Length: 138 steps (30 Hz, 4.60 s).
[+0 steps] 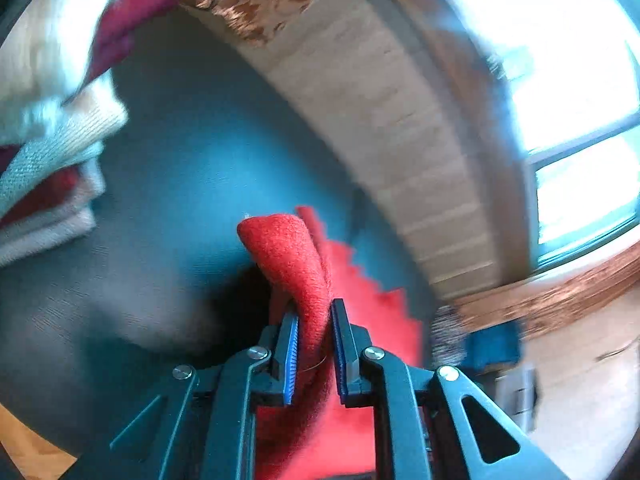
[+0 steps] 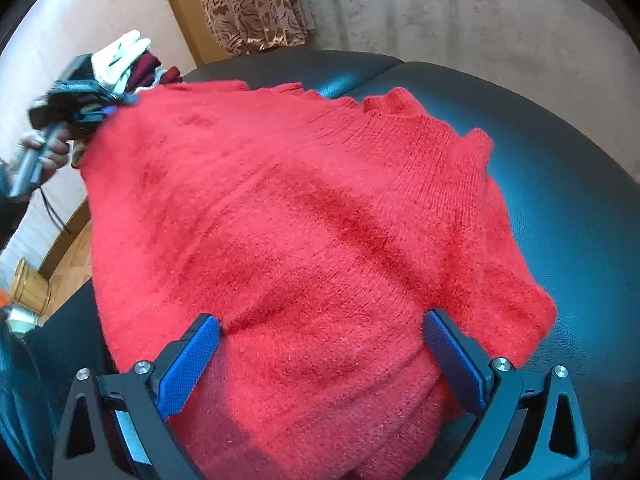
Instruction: Fold clothes
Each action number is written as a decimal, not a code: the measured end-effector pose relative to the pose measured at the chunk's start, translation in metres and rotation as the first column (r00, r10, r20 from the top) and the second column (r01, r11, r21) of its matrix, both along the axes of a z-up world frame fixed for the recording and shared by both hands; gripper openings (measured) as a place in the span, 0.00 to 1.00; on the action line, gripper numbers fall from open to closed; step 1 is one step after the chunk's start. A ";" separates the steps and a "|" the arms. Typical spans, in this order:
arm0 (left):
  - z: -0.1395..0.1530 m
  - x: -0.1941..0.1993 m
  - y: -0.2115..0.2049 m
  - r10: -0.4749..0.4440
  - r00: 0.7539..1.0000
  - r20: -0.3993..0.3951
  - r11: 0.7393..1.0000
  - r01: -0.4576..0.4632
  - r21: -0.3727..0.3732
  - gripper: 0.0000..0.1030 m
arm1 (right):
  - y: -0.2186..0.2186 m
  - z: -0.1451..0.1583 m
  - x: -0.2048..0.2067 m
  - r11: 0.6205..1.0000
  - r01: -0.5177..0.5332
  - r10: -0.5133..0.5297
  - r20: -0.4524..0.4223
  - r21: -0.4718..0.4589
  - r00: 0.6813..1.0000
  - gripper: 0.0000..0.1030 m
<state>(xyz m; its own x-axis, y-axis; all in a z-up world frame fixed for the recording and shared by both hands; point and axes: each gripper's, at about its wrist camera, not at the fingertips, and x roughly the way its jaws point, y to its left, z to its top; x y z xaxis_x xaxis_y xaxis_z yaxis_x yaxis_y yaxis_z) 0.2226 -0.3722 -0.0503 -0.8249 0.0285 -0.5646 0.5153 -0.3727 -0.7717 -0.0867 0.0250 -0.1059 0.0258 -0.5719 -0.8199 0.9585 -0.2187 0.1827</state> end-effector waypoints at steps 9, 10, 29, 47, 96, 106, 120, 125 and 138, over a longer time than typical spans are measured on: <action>0.089 -0.092 0.070 -0.160 0.978 -0.134 0.986 0.151 -0.076 0.12 | 0.019 -0.002 0.001 0.994 0.062 -0.060 0.024 -0.090 0.998 1.00; 0.096 -0.107 0.081 -0.189 0.972 -0.136 0.980 0.179 -0.082 0.12 | 0.022 -0.002 0.000 0.993 0.066 -0.063 0.033 -0.102 0.997 1.00; -0.008 -0.259 0.216 -0.504 0.857 0.108 0.864 0.499 0.071 0.09 | 0.060 -0.005 -0.011 0.958 0.094 -0.043 0.191 -0.269 0.981 1.00; 0.022 -0.240 0.220 -0.541 0.827 0.154 0.836 0.549 -0.014 0.26 | 0.079 0.001 -0.002 0.959 0.101 -0.055 0.175 -0.263 0.983 1.00; -0.066 -0.090 0.298 -0.663 0.717 0.215 0.592 0.677 -0.437 0.28 | 0.062 0.007 0.046 0.741 0.645 -0.235 0.829 -0.185 0.507 1.00; -0.078 -0.099 0.290 -0.652 0.737 0.180 0.647 0.664 -0.376 0.26 | 0.000 -0.010 0.012 0.755 0.640 -0.285 0.807 -0.143 0.517 1.00; -0.074 -0.076 0.272 -0.565 0.806 0.176 0.728 0.587 -0.355 0.27 | 0.019 0.079 0.039 0.824 0.521 -0.348 0.528 -0.221 0.775 0.29; -0.079 -0.068 0.266 -0.557 0.815 0.160 0.746 0.575 -0.337 0.27 | 0.054 0.007 0.046 0.795 0.605 -0.492 0.535 -0.047 0.687 0.27; -0.042 -0.039 0.240 -0.563 0.825 0.052 0.781 0.552 -0.293 0.29 | 0.078 -0.005 0.056 0.825 0.564 -0.530 0.366 0.015 0.765 0.24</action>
